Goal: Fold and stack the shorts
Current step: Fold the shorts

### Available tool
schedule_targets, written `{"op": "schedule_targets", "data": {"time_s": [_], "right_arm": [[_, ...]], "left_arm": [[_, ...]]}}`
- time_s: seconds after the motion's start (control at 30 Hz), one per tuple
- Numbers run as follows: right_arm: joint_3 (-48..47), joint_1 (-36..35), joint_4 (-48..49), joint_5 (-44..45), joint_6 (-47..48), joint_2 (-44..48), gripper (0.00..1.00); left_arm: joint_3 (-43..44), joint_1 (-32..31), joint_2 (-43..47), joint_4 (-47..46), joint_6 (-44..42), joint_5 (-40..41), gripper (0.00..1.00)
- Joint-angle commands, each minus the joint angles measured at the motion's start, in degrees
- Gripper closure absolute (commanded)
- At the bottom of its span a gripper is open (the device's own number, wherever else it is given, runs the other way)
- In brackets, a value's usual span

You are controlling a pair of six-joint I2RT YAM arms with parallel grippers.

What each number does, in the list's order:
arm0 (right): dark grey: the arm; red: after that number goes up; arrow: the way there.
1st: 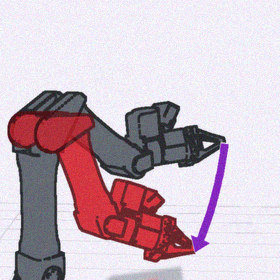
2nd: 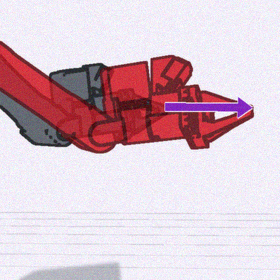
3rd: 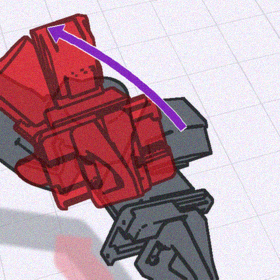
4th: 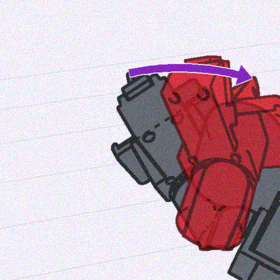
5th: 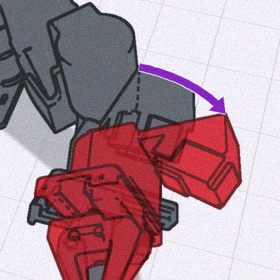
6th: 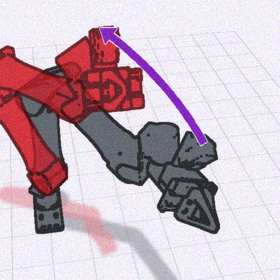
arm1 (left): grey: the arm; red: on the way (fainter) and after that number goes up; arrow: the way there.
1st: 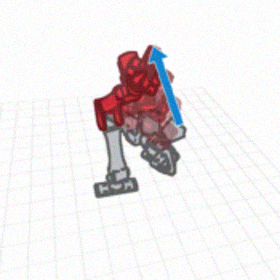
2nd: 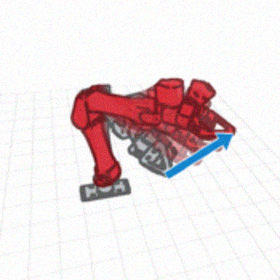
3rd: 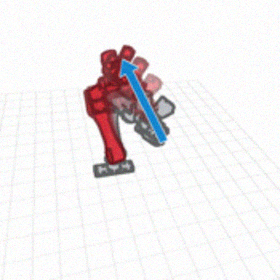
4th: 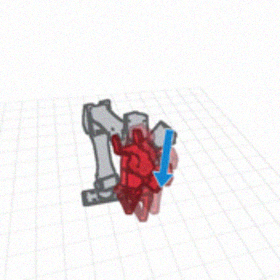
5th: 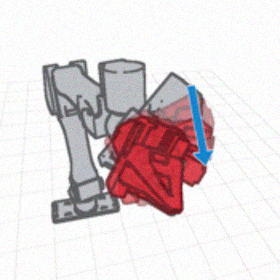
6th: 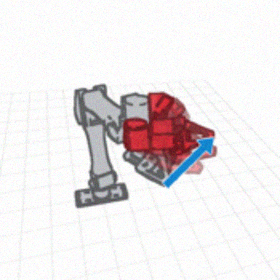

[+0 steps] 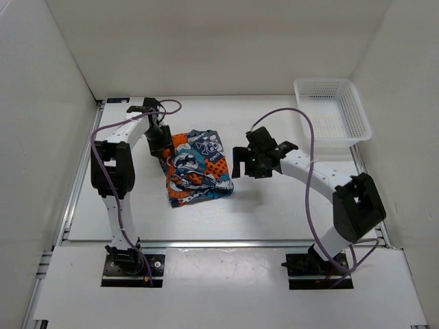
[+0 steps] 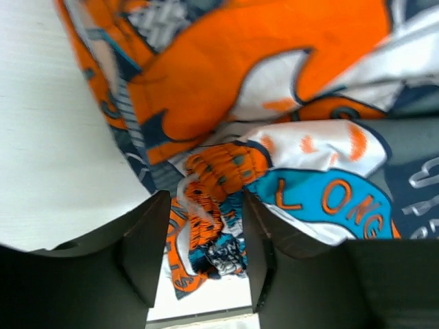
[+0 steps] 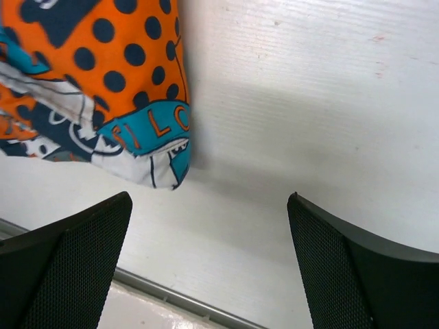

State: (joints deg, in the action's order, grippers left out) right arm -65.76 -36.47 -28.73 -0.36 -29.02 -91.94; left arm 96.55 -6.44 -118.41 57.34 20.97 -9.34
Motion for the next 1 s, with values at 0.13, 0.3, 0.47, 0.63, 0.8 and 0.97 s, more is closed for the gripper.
{"op": "schedule_targets", "data": {"time_s": [0.13,0.3,0.47,0.63,0.8,0.97], "right_arm": [[-1.12,0.08,-5.72,5.63,1.77,9.32,0.02],[-2.88,0.08,-8.01,9.59,1.24,14.15,0.0],[-11.04,0.08,-7.12,5.03,3.88,5.77,0.55],[-20.63,-0.97,-5.82,-2.79,3.88,-8.4,1.0],[-21.87,-2.2,-2.56,-11.24,3.35,-17.03,1.0],[-20.82,-3.26,0.6,-10.71,3.35,-23.72,1.0]], "left_arm": [[-0.75,4.76,-0.78,-1.0,0.2,3.54,0.45],[2.23,4.77,8.44,0.66,1.26,5.82,0.41],[-0.99,3.19,19.34,0.23,3.72,0.15,0.62],[-8.56,-4.97,18.84,-4.16,7.24,-7.09,0.89],[-11.56,-7.1,12.69,-6.28,7.24,-3.59,0.89],[-10.43,-6.57,4.78,-6.28,4.61,0.37,0.89]]}}
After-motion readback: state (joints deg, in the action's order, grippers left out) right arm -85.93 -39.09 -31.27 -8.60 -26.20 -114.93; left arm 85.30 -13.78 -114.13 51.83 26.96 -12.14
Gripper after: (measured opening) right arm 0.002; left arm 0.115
